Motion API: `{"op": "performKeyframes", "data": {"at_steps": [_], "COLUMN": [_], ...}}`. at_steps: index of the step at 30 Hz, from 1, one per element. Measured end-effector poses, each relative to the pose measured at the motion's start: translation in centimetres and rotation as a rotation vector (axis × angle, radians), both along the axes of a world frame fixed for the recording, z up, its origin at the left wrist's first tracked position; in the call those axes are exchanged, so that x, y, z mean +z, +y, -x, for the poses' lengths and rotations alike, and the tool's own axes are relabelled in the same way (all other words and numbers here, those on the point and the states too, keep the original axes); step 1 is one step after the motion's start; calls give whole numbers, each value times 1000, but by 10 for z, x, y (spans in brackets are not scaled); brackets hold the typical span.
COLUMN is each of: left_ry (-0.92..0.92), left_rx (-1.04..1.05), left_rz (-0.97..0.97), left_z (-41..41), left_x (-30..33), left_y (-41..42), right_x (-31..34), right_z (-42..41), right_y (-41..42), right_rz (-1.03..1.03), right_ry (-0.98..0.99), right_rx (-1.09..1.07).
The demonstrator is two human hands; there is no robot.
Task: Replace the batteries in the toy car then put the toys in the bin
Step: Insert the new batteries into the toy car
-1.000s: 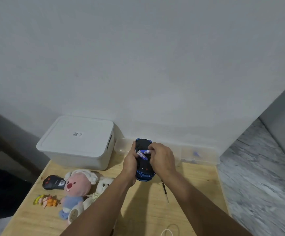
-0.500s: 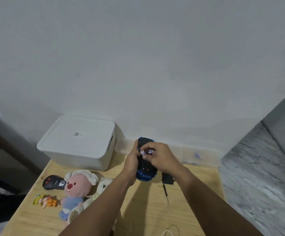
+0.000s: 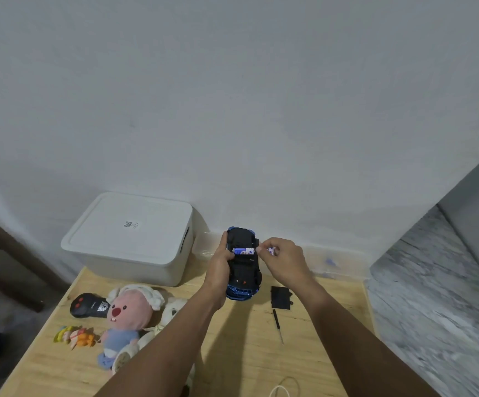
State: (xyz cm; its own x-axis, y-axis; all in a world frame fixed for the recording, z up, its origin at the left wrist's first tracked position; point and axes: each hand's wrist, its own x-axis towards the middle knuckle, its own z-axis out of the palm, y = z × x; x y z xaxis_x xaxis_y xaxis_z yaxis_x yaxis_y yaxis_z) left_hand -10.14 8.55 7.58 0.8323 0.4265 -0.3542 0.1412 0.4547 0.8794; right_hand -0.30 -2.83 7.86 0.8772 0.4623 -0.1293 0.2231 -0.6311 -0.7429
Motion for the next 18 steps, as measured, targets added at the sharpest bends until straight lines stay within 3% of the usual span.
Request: {"op": "performKeyframes", "data": {"at_steps": [12, 18], "left_ry": [-73, -61], "left_rx": [2, -9], "left_rz": [81, 110], "left_z": [1, 0], "left_x": [4, 1], "left_y": [1, 5], "right_x": [1, 7], "right_z": [10, 11], "right_y": [9, 7], "right_rz": [74, 373], "right_ry": [-130, -378], "right_rx": [122, 366]}}
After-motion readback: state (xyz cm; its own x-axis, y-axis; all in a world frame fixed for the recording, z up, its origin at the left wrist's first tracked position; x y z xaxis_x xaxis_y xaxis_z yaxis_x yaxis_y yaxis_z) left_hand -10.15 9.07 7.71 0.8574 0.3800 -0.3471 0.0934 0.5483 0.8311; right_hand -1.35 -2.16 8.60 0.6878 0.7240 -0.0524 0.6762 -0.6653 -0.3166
